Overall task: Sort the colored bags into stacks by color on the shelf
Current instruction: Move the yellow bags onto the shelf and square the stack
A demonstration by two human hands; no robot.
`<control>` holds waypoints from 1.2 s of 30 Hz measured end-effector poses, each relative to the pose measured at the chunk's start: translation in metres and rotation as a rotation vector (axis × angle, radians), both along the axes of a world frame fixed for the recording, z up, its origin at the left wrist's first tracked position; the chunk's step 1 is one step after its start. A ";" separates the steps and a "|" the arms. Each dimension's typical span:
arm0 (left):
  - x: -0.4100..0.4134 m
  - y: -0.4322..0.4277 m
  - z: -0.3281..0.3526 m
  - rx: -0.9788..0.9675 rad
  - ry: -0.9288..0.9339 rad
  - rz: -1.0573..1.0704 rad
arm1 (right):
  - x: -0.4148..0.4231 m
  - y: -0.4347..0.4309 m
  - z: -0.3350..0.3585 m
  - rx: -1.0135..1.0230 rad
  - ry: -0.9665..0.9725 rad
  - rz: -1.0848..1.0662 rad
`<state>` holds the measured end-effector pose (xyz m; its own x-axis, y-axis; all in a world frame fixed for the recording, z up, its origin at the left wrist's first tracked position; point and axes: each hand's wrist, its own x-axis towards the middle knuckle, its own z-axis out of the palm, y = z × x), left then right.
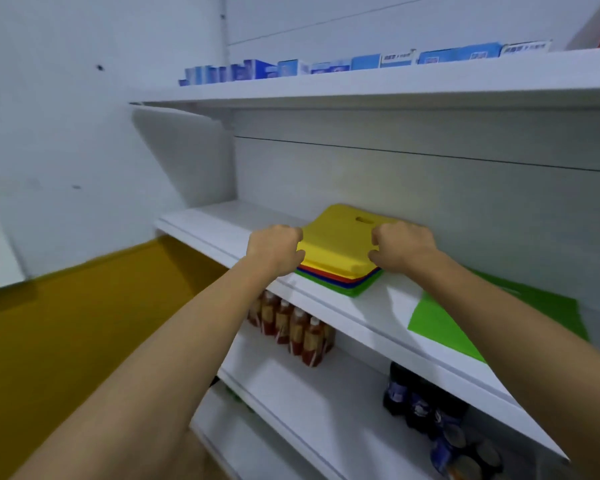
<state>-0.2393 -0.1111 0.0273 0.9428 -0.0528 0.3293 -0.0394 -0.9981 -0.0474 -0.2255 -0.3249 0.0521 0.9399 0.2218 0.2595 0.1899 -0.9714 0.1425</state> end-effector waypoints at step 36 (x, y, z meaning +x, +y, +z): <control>0.259 0.020 -0.037 -0.137 0.422 -0.190 | 0.152 -0.015 -0.060 0.497 0.024 -0.647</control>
